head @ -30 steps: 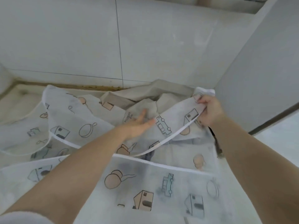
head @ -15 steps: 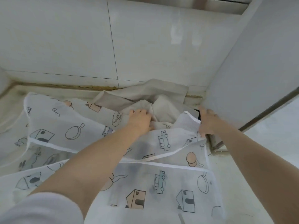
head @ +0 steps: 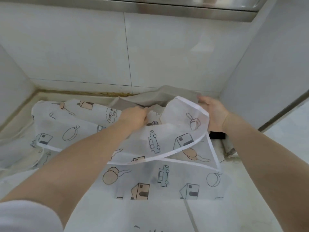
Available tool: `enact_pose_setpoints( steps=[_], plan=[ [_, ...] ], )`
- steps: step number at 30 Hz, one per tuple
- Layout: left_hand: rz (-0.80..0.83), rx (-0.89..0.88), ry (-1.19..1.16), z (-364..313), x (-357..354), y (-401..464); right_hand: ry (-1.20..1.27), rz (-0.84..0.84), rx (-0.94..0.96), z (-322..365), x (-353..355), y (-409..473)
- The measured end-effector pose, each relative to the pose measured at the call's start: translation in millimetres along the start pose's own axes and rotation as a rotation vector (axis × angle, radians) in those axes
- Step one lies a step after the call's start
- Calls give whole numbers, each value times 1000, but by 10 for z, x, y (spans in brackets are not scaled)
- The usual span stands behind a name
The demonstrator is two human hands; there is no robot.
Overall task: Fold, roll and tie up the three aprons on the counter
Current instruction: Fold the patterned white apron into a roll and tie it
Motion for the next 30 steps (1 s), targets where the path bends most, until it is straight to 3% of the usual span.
enact_pose_setpoints(
  steps=[3,6,9,12,15,18,20,24,27,30],
  plan=[
    [23,33,36,45,-17,-33,-411,-42,-1,-11,-171,-67],
    [94,105,58,231,-92,-55,-788,-180,267,27,-93,-82],
    [95,191,51,391,-123,-77,-578,-534,540,80,210,-81],
    [55,160,45,279,-77,-53,-377,-761,426,-32,338,46],
    [22,155,19,217,-76,-47,-243,-745,185,-84,361,124],
    [49,179,36,236,-94,-101,120,-473,52,-82,483,-27],
    [63,194,35,219,-79,-129,-119,-317,110,-76,514,-130],
    [16,221,-26,192,-2,-77,-724,-321,396,-36,416,-143],
    [-114,192,-131,225,81,-44,-880,-620,589,6,434,-80],
    [-199,174,-180,201,147,-57,-654,-996,693,2,526,-60]
  ],
)
Point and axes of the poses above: each hand's wrist, its own y-axis towards the middle knuckle, its own x-axis out of the back of the hand, z = x × y, the point moved 3 cm from there along y, towards the middle knuckle, and after that the axes turned 10 degrees about -z, right-handed, at the moved point
